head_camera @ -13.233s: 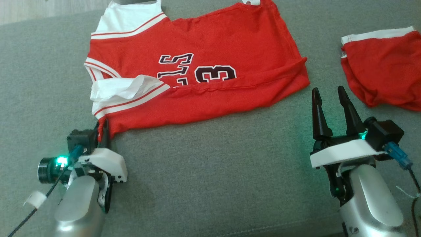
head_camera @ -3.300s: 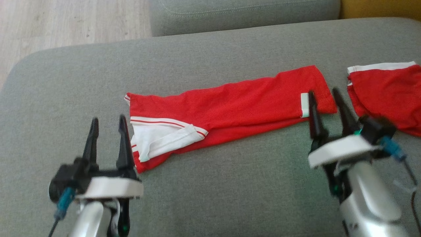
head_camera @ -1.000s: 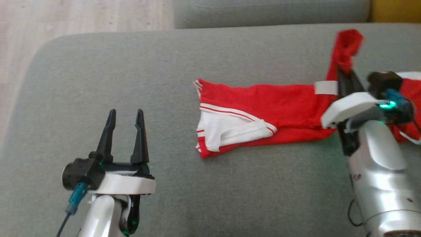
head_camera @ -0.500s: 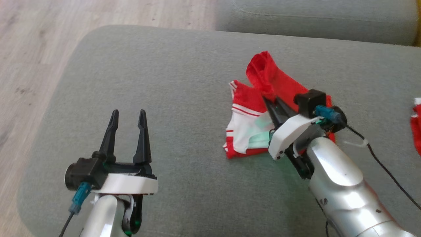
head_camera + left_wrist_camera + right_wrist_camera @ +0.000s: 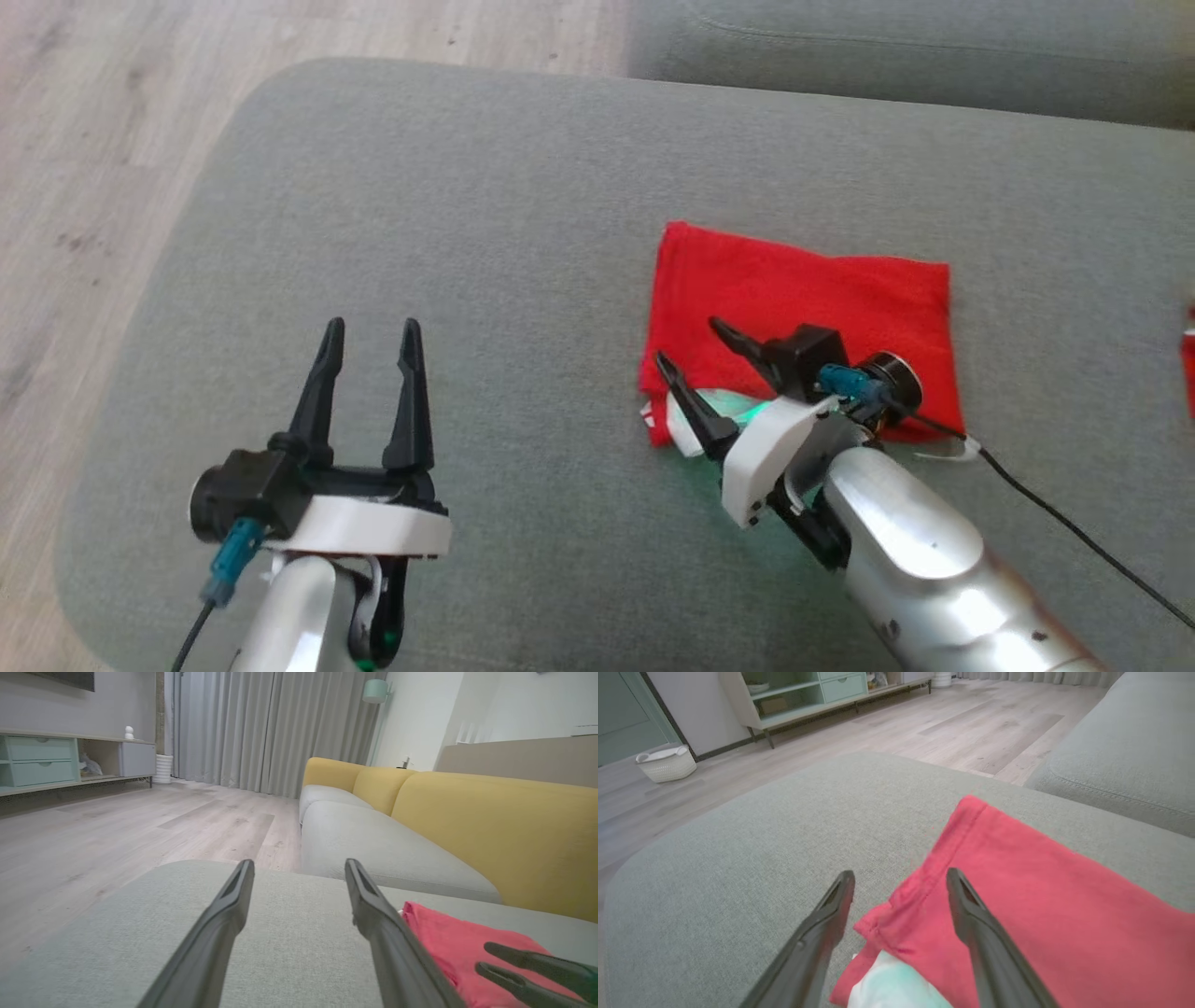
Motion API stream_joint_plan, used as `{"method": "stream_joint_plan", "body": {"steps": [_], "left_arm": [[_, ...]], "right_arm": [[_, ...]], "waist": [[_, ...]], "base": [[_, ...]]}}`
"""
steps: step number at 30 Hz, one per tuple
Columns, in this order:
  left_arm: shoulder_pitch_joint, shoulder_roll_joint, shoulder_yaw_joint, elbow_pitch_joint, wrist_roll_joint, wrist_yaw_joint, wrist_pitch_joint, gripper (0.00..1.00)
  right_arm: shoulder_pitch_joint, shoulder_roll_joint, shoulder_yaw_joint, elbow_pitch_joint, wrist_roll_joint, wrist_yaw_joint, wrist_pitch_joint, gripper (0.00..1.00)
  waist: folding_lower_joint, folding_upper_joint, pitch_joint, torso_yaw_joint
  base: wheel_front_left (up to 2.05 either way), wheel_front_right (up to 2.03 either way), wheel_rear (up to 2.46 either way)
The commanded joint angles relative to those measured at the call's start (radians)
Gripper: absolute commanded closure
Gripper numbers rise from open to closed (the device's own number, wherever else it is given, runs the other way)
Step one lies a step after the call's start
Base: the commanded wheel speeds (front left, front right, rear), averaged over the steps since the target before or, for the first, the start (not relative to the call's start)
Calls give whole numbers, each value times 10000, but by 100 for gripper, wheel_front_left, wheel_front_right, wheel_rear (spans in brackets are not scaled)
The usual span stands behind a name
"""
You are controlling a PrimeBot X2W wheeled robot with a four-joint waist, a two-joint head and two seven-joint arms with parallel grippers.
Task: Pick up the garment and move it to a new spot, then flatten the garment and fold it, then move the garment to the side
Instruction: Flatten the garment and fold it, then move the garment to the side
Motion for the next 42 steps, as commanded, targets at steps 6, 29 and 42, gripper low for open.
{"method": "stream_joint_plan", "body": {"steps": [6,29,42], "left_arm": [[-395,34,281,-224,87,-242,-93,0],[530,33,1182,-349,566,80,-93,0],[382,33,953,-356,472,49,-93,0]], "right_arm": [[-477,123,-534,-297,-258,-9,-900,0],[3036,124,-5988,-3768,-1894,-9,-1411,0],[2926,124,-6050,-3659,-1780,-9,-1412,0]], "waist": [[0,0,-189,-647],[0,0,-419,-2683],[0,0,-163,-2291]], "base": [[0,0,0],[0,0,0],[0,0,0]]}}
